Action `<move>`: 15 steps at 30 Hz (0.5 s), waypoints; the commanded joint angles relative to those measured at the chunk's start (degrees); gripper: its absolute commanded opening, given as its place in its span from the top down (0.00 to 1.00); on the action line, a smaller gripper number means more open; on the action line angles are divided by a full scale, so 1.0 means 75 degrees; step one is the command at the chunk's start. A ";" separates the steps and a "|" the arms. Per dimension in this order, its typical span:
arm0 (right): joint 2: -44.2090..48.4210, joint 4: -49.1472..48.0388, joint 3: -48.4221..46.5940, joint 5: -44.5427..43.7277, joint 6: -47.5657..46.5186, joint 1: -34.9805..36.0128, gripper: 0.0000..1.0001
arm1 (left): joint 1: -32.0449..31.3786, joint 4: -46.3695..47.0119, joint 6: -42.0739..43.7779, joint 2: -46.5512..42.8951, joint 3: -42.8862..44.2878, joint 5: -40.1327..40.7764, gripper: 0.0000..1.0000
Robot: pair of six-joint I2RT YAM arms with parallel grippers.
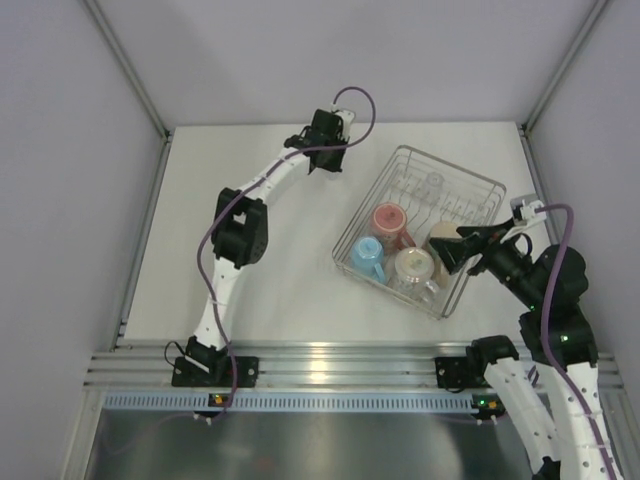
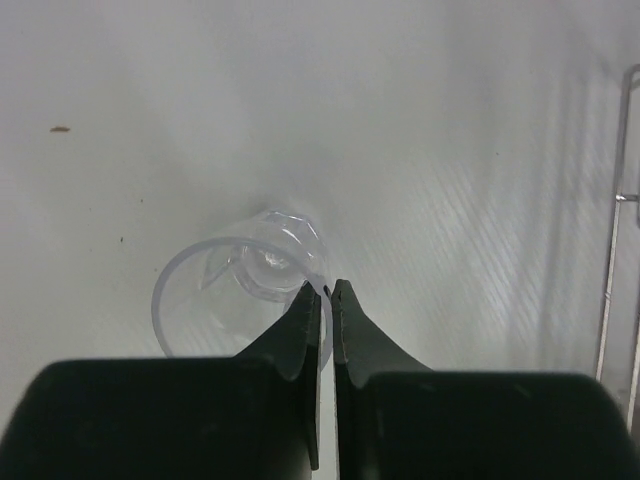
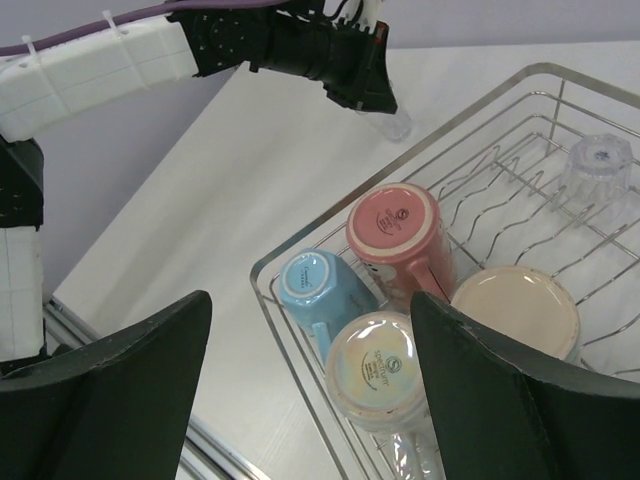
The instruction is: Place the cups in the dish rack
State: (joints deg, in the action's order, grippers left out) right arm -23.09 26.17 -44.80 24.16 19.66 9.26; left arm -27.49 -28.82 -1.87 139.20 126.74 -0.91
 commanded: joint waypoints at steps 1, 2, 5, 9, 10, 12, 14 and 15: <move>-0.0167 -0.0558 -0.0180 0.0363 0.0307 0.0032 0.19 | 0.0055 0.0734 -0.0558 -0.1787 -0.0525 -0.0405 1.00; -0.0225 -0.0676 -0.0133 0.0469 0.0424 0.0031 0.19 | 0.0067 0.0911 -0.0954 -0.2370 -0.0991 -0.0580 1.00; -0.0354 -0.1400 0.0194 0.0902 0.0928 0.0031 0.19 | 0.0137 0.1976 -0.1809 -0.3357 -0.2325 -0.1541 1.00; -0.0600 -0.1931 0.0383 0.1184 0.1280 0.0031 0.19 | 0.0184 0.3383 -0.2877 -0.5299 -0.3969 -0.2455 1.00; -0.0659 -0.2036 0.0383 0.1219 0.1293 0.0031 0.19 | 0.0184 0.3675 -0.3123 -0.5619 -0.4332 -0.2817 1.00; -0.0671 -0.2479 0.0488 0.1336 0.1374 0.0031 0.19 | 0.0219 0.4882 -0.4071 -0.6472 -0.5515 -0.3171 1.00; -0.0671 -0.2797 0.0605 0.1384 0.1468 0.0020 0.19 | 0.0243 0.6550 -0.5262 -0.7246 -0.6881 -0.3614 1.00; -0.0683 -0.3088 0.0652 0.1395 0.1550 0.0020 0.19 | 0.0243 0.7130 -0.5642 -0.7448 -0.7285 -0.3791 1.00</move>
State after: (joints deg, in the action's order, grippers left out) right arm -28.29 12.40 -40.12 32.42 28.95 9.26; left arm -25.96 3.99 -29.65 88.09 81.47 -21.34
